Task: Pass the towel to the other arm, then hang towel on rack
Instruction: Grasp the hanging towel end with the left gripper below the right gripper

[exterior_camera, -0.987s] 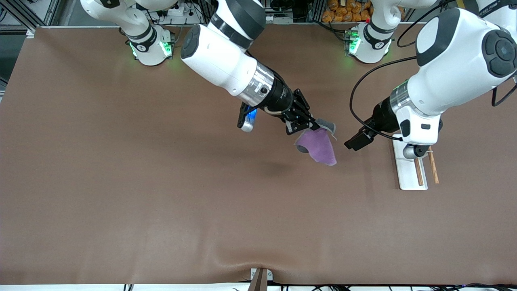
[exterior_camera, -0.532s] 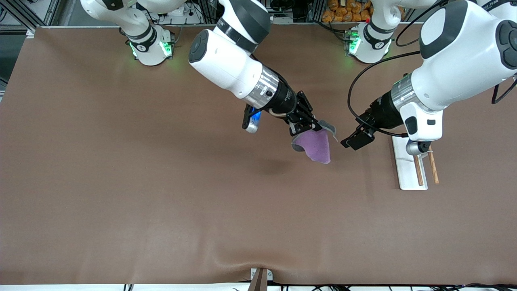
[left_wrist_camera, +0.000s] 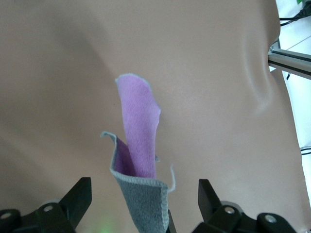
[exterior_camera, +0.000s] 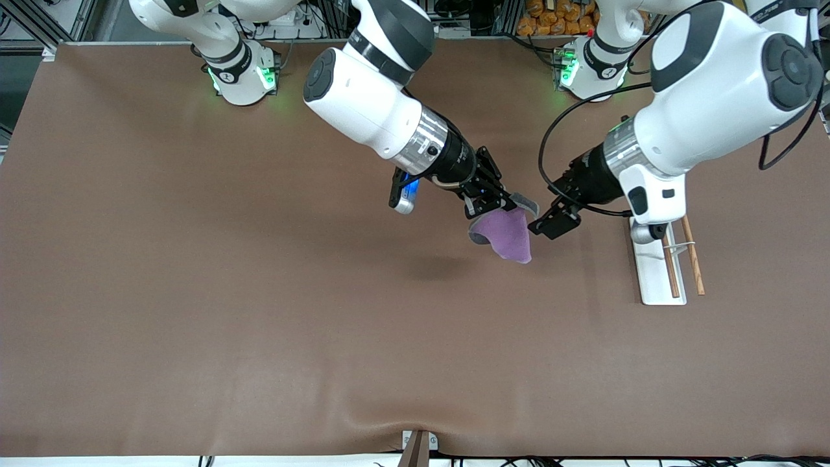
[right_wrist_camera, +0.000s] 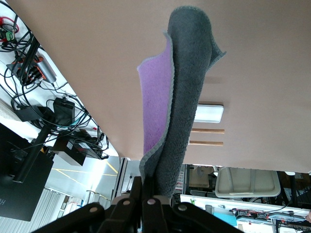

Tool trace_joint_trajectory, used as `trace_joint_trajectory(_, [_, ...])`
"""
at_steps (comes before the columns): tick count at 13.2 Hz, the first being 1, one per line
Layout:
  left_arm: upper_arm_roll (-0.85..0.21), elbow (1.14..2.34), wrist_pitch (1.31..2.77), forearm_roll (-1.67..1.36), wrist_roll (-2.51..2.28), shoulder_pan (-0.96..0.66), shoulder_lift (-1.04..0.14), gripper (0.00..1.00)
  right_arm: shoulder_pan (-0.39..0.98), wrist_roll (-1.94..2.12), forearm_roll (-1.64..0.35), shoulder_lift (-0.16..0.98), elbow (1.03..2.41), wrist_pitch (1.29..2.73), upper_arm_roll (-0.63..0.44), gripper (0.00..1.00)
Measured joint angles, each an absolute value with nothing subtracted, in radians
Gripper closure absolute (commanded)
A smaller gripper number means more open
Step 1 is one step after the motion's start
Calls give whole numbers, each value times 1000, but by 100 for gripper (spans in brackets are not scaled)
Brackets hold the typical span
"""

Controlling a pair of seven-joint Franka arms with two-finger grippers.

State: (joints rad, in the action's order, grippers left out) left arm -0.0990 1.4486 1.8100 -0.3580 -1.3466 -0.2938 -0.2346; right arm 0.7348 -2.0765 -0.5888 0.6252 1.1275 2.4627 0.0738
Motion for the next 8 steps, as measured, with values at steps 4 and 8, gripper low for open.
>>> trace_joint_trajectory(4, [-99,1448,1811,-358,-1381,-304,-237,36,735,-2077,-588,625,1127,2456,74,100])
trace_joint_trajectory(8, [-99,1446,1811,-359,-1398,-315,-237,55,735,-2077,-588,625,1126,2448,74,100])
